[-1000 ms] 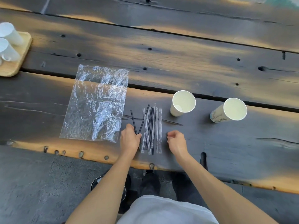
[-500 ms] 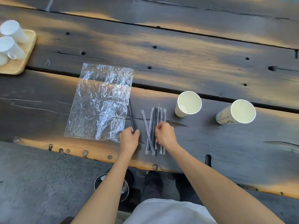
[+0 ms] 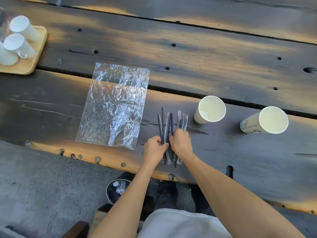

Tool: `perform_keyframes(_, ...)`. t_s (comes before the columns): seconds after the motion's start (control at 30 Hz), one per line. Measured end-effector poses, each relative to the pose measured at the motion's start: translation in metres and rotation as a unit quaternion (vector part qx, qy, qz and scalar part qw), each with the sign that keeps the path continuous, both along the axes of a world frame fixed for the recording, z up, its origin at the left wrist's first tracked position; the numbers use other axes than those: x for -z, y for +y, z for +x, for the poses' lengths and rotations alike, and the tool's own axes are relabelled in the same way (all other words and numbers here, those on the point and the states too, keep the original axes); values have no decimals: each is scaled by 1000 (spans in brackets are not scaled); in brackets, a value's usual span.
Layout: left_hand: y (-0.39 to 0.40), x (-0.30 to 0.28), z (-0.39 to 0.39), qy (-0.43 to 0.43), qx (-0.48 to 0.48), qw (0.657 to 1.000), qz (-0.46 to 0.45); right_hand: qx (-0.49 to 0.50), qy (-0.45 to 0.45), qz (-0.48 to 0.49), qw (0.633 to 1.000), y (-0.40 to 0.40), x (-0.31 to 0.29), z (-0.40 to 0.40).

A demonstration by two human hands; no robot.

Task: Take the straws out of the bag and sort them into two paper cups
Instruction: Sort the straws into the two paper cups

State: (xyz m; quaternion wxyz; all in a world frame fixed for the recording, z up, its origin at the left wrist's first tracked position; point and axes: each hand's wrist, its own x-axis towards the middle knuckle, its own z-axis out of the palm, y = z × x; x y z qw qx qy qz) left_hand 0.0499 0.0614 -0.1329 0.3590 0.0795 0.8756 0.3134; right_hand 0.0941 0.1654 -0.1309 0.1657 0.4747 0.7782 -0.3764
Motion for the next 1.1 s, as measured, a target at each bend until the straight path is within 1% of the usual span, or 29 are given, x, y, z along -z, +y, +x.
perform_keyframes(0.1,9,2,1,17,9,1000,-23,54,20,-42,997,2,-3,-4)
perform_keyframes(0.2,18,3,2,29,17,998,-53,114,48,-61,990,7,-11,0)
perform_keyframes(0.33,24,2,6,55,21,993,-101,140,55,-77,986,14,-10,12)
perform_keyframes(0.4,27,1,5,64,34,990,-120,129,55,-73,987,16,-8,15)
perform_keyframes(0.5,33,0,1,60,40,988,-136,86,55,-54,993,17,-4,20)
perform_keyframes(0.63,36,0,-1,54,38,988,-142,18,27,-24,999,16,2,22)
perform_keyframes(0.73,37,1,-2,58,43,987,-145,-14,12,-2,1000,16,6,22)
perform_keyframes(0.87,36,5,-4,78,77,983,-147,-28,-4,18,999,16,12,21)
perform_keyframes(0.97,37,4,-4,74,88,982,-148,-29,-10,24,999,16,11,19)
perform_keyframes(1.03,37,6,-5,56,77,986,-137,-30,-9,16,999,17,9,18)
perform_keyframes(1.1,35,7,-5,40,51,992,-105,-24,-13,1,1000,20,8,16)
